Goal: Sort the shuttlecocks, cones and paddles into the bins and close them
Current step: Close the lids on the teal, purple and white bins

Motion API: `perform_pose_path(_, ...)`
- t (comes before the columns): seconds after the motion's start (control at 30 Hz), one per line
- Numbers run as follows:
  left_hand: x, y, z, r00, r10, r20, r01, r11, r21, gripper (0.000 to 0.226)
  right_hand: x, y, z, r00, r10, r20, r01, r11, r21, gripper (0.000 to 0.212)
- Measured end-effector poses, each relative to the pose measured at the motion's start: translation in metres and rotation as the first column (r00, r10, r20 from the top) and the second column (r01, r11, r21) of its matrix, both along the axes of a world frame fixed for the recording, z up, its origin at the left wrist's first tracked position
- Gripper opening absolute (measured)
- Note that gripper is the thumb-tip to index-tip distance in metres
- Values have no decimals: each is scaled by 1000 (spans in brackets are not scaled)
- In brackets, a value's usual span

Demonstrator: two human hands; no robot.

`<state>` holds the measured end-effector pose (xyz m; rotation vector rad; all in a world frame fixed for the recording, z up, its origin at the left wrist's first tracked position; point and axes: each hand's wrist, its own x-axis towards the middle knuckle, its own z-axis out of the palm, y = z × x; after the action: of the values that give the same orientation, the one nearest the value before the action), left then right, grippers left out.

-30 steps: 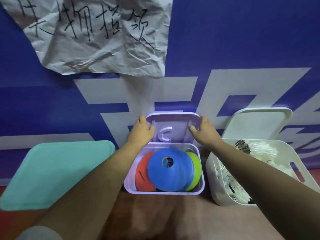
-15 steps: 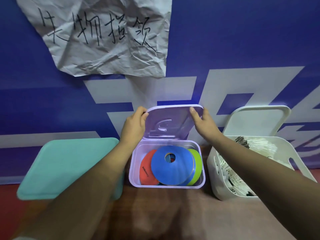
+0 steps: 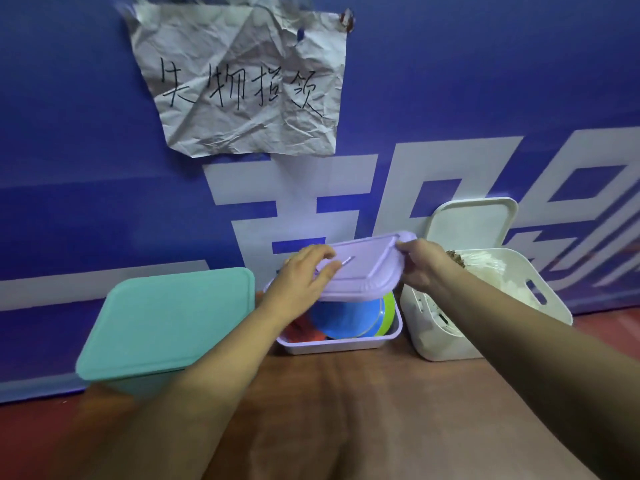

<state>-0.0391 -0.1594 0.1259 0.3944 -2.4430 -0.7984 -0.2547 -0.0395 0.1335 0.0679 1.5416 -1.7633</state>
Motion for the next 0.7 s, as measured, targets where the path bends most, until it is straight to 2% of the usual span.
perform_pose_path(0.07, 9, -8, -14, 982, 179, 53, -184, 976, 113, 35, 5, 18, -6, 999, -17, -44, 22, 995, 98, 25)
perform_pose_path(0.17, 18, -17, -33, 867, 389, 311, -448, 883, 144, 43, 1, 39, -21, 997, -21, -69, 34, 982, 186, 27)
perform_pose_path(0.37, 12, -26, -77, 732, 416, 539, -620, 734, 277, 67, -11, 45, -49, 995, 46, -83, -31, 984, 175, 31)
perform_pose_path(0.4, 10, -29, -84, 724, 412, 553, -629, 723, 285, 69, -13, 43, -51, 994, 56, -95, -37, 982, 184, 26)
perform_pose_path(0.47, 6, -35, -97, 708, 428, 561, -658, 689, 304, 74, -20, 36, -57, 978, 92, -189, -31, 953, 303, 7)
perform_pose_path(0.53, 0, -38, -110, 688, 454, 566, -683, 669, 293, 78, -29, 24, -71, 923, 182, -340, -20, 903, 429, 14)
perform_pose_path(0.6, -7, -38, -122, 665, 479, 573, -699, 669, 251, 79, -33, 12, -86, 831, 320, -456, -36, 848, 529, 15)
perform_pose_path(0.7, -17, -36, -136, 622, 529, 578, -731, 657, 184, 79, -44, -7, -111, 716, 487, -499, -42, 744, 667, 42)
